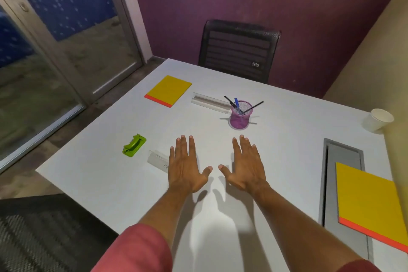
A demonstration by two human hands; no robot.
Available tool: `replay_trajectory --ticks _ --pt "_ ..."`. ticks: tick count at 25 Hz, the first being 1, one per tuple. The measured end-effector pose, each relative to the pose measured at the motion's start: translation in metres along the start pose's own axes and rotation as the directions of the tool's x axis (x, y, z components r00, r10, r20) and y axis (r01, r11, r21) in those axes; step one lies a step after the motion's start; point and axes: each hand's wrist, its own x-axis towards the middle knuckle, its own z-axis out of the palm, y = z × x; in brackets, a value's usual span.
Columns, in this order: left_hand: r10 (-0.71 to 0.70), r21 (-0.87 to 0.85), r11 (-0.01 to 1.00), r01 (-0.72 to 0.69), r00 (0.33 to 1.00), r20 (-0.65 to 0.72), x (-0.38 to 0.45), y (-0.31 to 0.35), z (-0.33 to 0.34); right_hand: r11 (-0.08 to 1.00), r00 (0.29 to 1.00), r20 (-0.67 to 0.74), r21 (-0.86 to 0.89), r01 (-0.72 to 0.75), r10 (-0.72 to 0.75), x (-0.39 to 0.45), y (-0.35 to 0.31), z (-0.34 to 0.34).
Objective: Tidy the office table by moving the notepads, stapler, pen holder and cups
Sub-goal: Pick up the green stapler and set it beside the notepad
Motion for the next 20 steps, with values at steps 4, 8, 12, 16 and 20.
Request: replay_trajectory --ticks 4,8,12,16,20 --pt "-0.092 0.009 0.996 0.091 0.995 0.025 0.007 -0.049 0.004 0.996 0.996 0.044 -0.037 0.079 -0.077 0.03 -0.041 0.019" --pt "-0.179 -0.039 0.983 0.18 0.983 0.036 0.008 -0.099 0.006 0.986 0.983 0.112 -0.073 0.151 -0.143 0.062 -0.083 0.043" --pt "-0.276 -0.108 0.954 0.28 0.96 0.052 0.004 -0.147 0.007 0.974 0.965 0.162 -0.065 0.217 -0.205 0.091 -0.129 0.068" --pt "-0.384 -0.189 0.9 0.393 0.92 0.08 0.009 -0.183 0.012 0.962 0.946 0.2 -0.048 0.27 -0.256 0.119 -0.167 0.089" --pt "-0.486 -0.305 0.818 0.487 0.87 0.086 0.021 -0.205 0.022 0.952 0.926 0.227 0.008 0.307 -0.3 0.144 -0.197 0.107"
